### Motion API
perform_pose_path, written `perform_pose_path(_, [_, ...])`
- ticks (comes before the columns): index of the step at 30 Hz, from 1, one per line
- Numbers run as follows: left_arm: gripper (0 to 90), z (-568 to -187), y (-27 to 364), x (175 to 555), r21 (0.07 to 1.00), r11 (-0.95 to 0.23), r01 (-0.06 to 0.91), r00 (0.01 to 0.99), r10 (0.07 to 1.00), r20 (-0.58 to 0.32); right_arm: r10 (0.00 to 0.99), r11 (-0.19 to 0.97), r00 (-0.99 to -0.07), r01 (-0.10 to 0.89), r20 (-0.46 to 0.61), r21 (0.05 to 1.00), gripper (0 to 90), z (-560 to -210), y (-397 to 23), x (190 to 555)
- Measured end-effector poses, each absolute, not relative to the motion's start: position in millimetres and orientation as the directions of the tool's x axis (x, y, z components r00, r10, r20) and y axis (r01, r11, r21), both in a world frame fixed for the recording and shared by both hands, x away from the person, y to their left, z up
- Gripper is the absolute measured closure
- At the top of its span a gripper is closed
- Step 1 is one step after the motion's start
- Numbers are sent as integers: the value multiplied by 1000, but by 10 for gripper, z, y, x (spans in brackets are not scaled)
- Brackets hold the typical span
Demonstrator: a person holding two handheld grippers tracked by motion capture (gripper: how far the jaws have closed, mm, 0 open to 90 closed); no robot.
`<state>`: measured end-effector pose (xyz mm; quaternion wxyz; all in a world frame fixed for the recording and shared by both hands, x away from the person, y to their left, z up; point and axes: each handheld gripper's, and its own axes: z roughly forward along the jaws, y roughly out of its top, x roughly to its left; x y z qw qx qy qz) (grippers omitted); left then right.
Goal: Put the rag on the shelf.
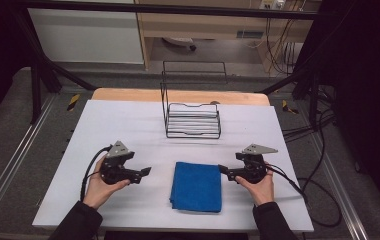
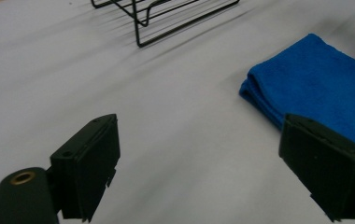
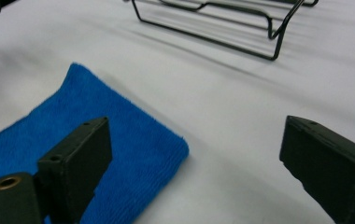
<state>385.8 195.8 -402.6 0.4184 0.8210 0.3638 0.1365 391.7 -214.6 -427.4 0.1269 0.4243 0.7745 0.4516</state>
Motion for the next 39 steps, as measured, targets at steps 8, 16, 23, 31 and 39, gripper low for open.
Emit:
perform_pose_path(8, [252, -4046, 1457, 4019, 755, -406, 514, 710, 695, -110, 765, 258, -620, 546, 178, 797, 46, -4312, -2114, 3815])
perform_pose_path(16, [411, -4203, 1121, 4158, 708, -441, 552, 704, 702, -111, 763, 269, -622, 553, 176, 788, 51, -4331, -2102, 3823])
perform_pose_path(23, [558, -4346, 957, 4234, 668, -458, 587, 701, 701, -136, 764, 268, -622, 550, 174, 791, 70, -4326, -2106, 3826])
perform_pose_path(31, [658, -4427, 877, 4252, 649, -467, 601, 702, 697, -148, 762, 260, -620, 555, 185, 790, 82, -4323, -2102, 3842])
perform_pose_path(39, [765, -4436, 858, 4240, 649, -464, 603, 705, 691, -161, 769, 262, -615, 554, 175, 790, 81, -4346, -2087, 3866])
